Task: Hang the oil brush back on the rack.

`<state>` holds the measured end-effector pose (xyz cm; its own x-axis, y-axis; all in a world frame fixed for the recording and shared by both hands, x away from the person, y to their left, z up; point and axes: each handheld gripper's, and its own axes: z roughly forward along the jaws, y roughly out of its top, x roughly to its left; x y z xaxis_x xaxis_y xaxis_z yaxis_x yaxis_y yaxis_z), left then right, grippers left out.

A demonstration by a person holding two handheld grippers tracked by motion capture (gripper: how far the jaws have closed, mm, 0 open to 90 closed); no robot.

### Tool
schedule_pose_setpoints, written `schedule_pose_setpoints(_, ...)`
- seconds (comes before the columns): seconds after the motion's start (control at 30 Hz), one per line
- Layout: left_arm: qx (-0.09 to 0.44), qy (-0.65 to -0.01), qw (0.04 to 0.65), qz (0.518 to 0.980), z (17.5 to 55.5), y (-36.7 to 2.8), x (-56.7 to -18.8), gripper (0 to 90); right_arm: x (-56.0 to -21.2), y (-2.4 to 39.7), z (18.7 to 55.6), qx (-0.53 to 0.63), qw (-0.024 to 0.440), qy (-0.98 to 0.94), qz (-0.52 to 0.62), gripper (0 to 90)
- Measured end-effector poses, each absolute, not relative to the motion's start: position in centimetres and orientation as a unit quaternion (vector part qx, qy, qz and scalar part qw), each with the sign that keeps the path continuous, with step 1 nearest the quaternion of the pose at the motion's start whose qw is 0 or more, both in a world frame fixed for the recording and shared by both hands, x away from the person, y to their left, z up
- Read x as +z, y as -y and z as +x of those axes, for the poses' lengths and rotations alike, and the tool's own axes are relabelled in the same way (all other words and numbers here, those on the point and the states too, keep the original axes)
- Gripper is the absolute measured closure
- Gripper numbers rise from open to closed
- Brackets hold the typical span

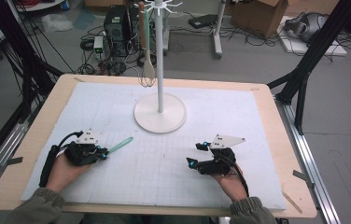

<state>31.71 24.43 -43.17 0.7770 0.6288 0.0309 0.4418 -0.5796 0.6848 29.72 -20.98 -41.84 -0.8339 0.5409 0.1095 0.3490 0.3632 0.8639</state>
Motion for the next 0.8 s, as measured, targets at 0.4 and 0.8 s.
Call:
schedule_pose_setpoints(0.4, 0.135, -0.28, 0.358, 0.88, 30.7, -24.1, -41.9, 81.8, -41.8, 20.7, 29.7, 0.497, 0.094, -0.821, 0.265, 30.9)
schedule_pose_setpoints(0.8, 0.123, -0.241, 0.373, 0.887, 29.6, -23.4, -40.4, 81.8, -40.8, 20.2, 29.6, 0.516, 0.077, -0.815, 0.254, 30.8)
